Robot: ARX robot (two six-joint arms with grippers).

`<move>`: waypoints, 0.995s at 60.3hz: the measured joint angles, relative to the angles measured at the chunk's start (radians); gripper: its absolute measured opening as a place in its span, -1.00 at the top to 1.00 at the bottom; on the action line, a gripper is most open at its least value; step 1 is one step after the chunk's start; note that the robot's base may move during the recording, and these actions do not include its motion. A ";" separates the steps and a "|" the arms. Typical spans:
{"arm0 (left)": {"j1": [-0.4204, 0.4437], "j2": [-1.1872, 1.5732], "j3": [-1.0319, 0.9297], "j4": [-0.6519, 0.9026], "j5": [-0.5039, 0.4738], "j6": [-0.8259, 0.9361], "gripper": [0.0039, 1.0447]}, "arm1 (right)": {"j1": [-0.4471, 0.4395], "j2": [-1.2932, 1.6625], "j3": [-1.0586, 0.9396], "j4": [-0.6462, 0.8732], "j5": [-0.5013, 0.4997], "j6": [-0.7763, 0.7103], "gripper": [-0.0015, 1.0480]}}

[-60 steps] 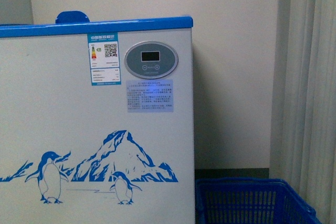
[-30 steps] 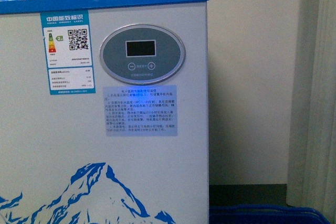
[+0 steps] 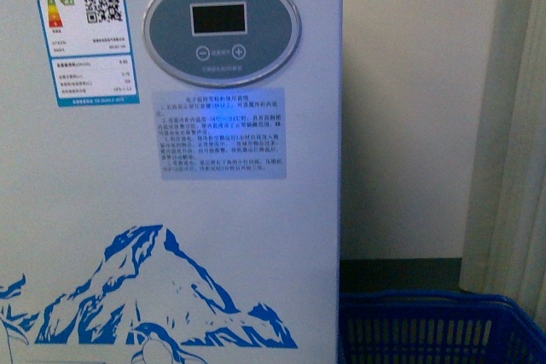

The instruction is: Put drink in fridge

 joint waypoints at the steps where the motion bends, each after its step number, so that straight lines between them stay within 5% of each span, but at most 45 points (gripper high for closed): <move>1: 0.000 0.000 0.000 0.000 0.000 0.000 -0.85 | -0.002 0.051 0.015 0.015 0.003 0.011 -0.86; 31: 0.000 0.000 0.000 0.000 0.000 0.000 -0.85 | -0.092 1.001 0.502 0.233 0.018 0.118 -0.86; 60: 0.000 0.000 0.000 0.000 0.000 0.000 -0.85 | -0.074 1.390 0.899 0.120 0.055 0.167 -0.86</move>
